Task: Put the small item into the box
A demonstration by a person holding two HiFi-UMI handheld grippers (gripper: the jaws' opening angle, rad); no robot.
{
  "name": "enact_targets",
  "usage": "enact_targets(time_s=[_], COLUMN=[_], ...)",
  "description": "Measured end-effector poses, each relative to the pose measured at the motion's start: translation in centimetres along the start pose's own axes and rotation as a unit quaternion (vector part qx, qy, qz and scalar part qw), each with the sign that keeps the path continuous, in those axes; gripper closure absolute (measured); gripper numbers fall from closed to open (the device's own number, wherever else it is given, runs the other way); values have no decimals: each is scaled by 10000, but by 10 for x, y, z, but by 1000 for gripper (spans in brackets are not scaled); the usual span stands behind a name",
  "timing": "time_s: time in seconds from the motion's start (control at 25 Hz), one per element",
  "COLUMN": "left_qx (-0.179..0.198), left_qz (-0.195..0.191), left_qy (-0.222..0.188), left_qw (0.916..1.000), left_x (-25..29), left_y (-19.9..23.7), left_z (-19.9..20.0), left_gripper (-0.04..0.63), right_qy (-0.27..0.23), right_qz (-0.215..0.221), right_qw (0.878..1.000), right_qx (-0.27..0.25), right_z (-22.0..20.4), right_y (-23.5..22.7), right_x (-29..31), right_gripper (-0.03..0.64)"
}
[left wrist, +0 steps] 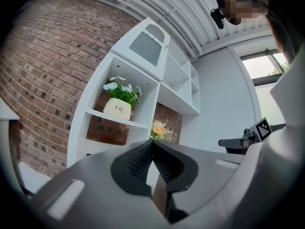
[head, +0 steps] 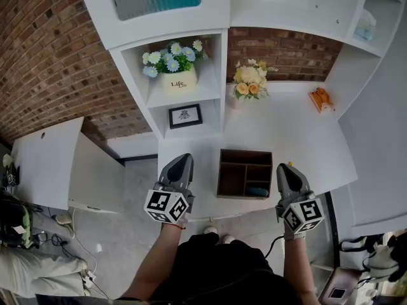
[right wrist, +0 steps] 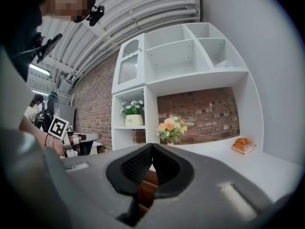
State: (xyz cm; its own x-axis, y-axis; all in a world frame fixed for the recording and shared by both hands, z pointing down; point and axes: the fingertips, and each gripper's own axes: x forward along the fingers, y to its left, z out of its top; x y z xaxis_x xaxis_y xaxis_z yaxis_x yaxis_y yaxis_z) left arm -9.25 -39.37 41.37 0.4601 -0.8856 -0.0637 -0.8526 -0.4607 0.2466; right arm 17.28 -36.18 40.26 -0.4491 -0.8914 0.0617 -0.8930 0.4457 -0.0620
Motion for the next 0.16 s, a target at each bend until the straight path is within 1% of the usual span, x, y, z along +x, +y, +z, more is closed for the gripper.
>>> enact_targets(time_s=[0.16], left_qx=[15], left_qz=[18], left_qy=[6], left_qw=[10000], left_x=[-1], left_y=[2], left_z=[-1], left_gripper=[592], right_qy=[-32], right_qz=[11], right_qw=[9999], right_qx=[108], right_z=[-2], right_y=[2], right_x=[1], right_gripper=[614])
